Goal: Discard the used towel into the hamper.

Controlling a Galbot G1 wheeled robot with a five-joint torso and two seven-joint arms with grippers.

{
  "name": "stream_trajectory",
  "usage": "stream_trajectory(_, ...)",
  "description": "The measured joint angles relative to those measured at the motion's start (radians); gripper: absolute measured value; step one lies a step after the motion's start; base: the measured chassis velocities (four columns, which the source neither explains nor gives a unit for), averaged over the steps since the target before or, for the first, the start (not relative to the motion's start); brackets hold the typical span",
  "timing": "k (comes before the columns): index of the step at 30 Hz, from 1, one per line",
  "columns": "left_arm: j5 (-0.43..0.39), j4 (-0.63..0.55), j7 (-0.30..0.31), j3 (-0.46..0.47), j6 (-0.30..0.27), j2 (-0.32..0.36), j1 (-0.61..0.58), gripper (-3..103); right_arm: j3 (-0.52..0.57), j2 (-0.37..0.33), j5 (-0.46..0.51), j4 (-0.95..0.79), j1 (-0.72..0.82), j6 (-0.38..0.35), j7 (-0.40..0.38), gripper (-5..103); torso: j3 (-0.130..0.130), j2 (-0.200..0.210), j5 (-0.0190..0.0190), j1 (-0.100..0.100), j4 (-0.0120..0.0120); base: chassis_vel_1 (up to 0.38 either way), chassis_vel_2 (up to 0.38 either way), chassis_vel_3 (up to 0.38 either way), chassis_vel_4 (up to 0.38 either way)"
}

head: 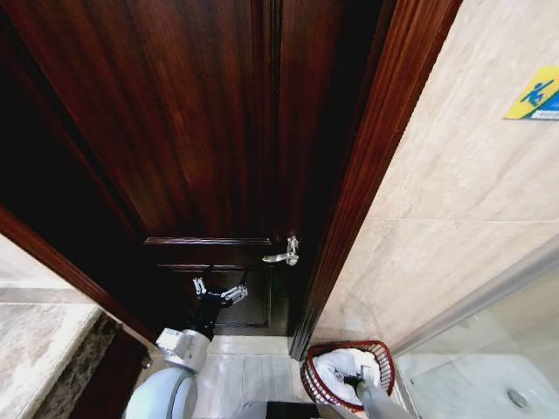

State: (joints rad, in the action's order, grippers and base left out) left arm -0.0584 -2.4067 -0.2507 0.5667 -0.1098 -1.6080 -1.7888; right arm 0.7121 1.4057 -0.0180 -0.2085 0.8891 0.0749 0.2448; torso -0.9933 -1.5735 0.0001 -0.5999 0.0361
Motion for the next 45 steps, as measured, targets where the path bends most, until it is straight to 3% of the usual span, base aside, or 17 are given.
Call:
stream_trajectory(11,0.0,0.0,0.0,0.0,0.0,0.0,0.0,100,-0.015,-0.003,0.092,-0.093,0.056,-0.011,0.019,100,0.0,0.0,0.0002,0.0,0.0,0.0,0.0,0.0,0.0)
stream_trajectory(17,0.0,0.0,0.0,0.0,0.0,0.0,0.0,100,-0.024,-0.015,0.119,-0.238,0.163,0.079,0.082,100,0.0,0.0,0.0002,0.0,-0.0001,0.0,0.0,0.0,0.0)
stream_trajectory(19,0.0,0.0,0.0,0.0,0.0,0.0,0.0,100,-0.025,-0.012,0.123,-0.389,0.252,0.084,0.09,100,0.0,0.0,0.0003,0.0,0.0,0.0,0.0,0.0,0.0)
stream_trajectory(21,0.0,0.0,0.0,0.0,0.0,0.0,0.0,100,-0.025,-0.012,0.125,-0.415,0.267,0.081,0.091,100,0.0,0.0,0.0003,0.0,-0.0001,0.0,0.0,0.0,0.0)
stream_trajectory(24,0.0,0.0,0.0,0.0,0.0,0.0,0.0,100,-0.019,-0.005,0.17,-0.646,0.408,0.069,0.074,100,0.0,0.0,0.0,0.0,-0.0002,0.0,0.0,0.0,0.0)
stream_trajectory(30,0.0,0.0,0.0,0.0,0.0,0.0,0.0,100,0.01,0.004,0.223,-0.879,0.556,0.078,0.059,100,0.0,0.0,0.0001,0.0,0.0001,0.0,0.0,0.0,0.0)
stream_trajectory(37,0.0,0.0,0.0,0.0,0.0,0.0,0.0,100,0.047,0.023,0.231,-1.074,0.678,0.109,0.056,100,0.0,0.0,0.0002,0.0,0.0003,0.0,0.0,0.0,0.0)
stream_trajectory(44,0.0,0.0,0.0,0.0,0.0,0.0,0.0,100,0.056,0.075,0.202,-1.532,0.902,0.153,0.033,100,0.0,0.0,-0.0003,0.0,0.0001,0.0,0.0,0.0,0.0)
stream_trajectory(45,0.0,0.0,0.0,0.0,0.0,0.0,0.0,100,0.056,0.075,0.202,-1.532,0.902,0.153,0.033,100,0.0,0.0,-0.0003,0.0,0.0001,0.0,0.0,0.0,0.0)
